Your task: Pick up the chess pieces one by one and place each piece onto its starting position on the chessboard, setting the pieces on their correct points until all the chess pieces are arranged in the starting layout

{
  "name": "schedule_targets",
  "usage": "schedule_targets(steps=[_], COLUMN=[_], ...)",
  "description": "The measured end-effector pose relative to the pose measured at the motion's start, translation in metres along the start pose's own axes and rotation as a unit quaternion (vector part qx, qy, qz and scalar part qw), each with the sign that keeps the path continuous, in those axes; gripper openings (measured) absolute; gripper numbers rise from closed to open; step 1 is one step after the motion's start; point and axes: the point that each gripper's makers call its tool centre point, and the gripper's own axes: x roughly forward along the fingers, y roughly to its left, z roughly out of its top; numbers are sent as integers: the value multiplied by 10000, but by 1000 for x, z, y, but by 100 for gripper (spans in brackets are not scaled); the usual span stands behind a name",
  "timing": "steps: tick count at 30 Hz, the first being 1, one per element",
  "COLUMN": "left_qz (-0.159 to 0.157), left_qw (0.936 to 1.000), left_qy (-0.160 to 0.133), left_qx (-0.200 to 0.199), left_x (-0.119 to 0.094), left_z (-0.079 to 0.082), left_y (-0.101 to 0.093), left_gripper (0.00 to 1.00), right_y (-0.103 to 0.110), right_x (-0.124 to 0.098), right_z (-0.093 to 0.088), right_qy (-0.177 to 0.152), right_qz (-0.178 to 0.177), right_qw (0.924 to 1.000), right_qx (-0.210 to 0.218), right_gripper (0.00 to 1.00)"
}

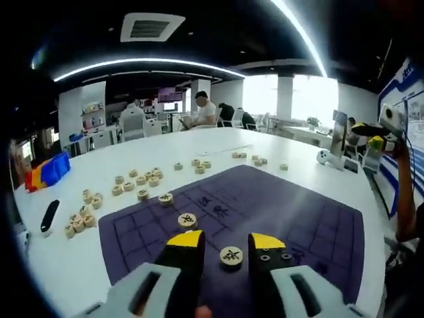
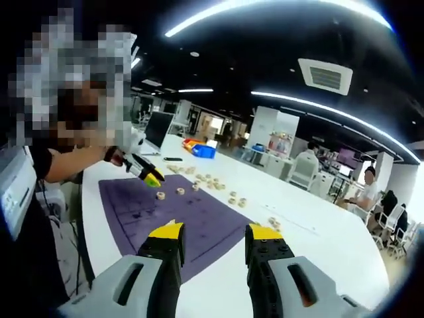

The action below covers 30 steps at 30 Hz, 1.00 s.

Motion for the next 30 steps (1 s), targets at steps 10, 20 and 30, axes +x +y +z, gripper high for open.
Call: schedule_targets(steps=[10,20,30], left_qz=[468,951,1328], left_qw=[9964,9919,9861], left_qy=[-702,-799,-875], left_qx=[-36,-247,-471], left_x=[-46,-78,-101], left_z=[34,18,10], left_y=[23,57,86], left_gripper=[28,28,28], right_y=[14,18,18], right_x=[1,1,3], right_z=[7,9,11], right_qy=[-146,-192,-201], right_qz=[297,368,419], right_qw=[9995,9991,9989], right_qx=[15,18,27], right_gripper=[37,37,37])
